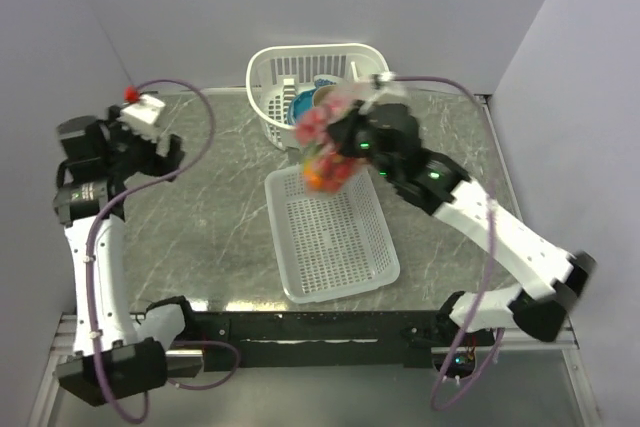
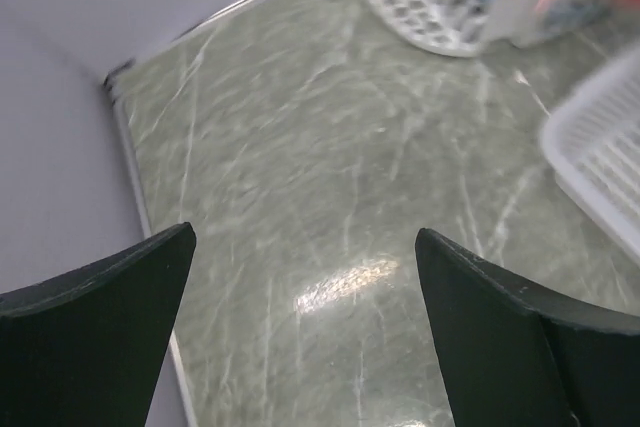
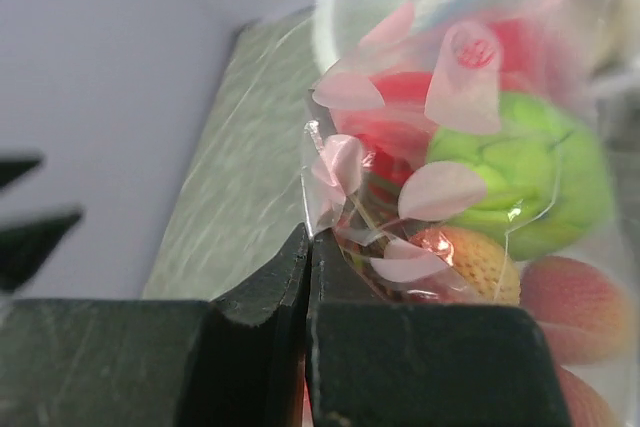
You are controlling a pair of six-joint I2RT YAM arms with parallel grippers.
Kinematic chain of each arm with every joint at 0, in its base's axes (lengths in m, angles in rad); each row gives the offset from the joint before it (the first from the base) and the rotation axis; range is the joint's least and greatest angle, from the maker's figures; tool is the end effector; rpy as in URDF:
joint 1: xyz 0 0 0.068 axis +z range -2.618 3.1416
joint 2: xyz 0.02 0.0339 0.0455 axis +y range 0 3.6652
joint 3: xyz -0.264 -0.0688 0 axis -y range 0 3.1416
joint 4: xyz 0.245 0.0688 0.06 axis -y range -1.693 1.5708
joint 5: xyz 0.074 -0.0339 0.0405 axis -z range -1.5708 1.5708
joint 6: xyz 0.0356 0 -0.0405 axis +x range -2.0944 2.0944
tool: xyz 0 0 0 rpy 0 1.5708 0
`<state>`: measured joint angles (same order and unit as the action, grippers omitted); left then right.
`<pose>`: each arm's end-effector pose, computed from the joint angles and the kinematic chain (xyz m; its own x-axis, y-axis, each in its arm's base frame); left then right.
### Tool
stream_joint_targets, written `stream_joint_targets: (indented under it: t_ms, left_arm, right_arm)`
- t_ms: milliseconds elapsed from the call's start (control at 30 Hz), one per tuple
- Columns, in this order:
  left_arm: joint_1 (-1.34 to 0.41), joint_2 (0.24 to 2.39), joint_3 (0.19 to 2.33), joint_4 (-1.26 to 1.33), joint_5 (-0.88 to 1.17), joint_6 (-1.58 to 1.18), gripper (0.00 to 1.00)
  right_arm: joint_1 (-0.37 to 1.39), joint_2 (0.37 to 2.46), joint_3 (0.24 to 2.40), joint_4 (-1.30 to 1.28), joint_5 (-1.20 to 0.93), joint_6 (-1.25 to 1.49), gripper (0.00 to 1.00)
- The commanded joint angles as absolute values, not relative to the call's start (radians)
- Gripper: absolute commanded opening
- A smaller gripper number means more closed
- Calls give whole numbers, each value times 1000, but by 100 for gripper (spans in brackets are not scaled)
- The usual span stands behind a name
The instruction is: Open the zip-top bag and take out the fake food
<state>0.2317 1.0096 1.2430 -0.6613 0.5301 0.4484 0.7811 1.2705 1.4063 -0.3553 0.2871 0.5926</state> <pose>0.1981 0.0282 0.4086 -0.2557 0.3240 -0.9109 0.4000 0.8932 0.2054 0.2074 0.1914 0.4348 -0.3958 0.3619 -0.8440 -0.3109 0.8120 0.4940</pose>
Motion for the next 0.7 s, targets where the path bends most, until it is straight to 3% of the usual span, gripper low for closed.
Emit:
stream_joint_targets:
  t_ms: [0,100,300,533,667]
  left_arm:
    - [523,1067,1199,-555,687,271,99]
    - [675,1196,1259,-592,833,207,99]
    - [723,1335,1316,-882,1043,414,99]
    - [726,1335,1313,-1046,1132,603,99]
    - [726,1373,1350,-1112,1127,679,99]
  right_arm:
    - [882,1399,1584,-149,122,439,0]
    - [923,1531,1710,-169,17,404,0]
    - [1002,1831,2025,-327,-184,353,0]
    - [1015,1974,1873,-160,-209,405,1]
    - [1029,2072,1936,-208,-250,368,1]
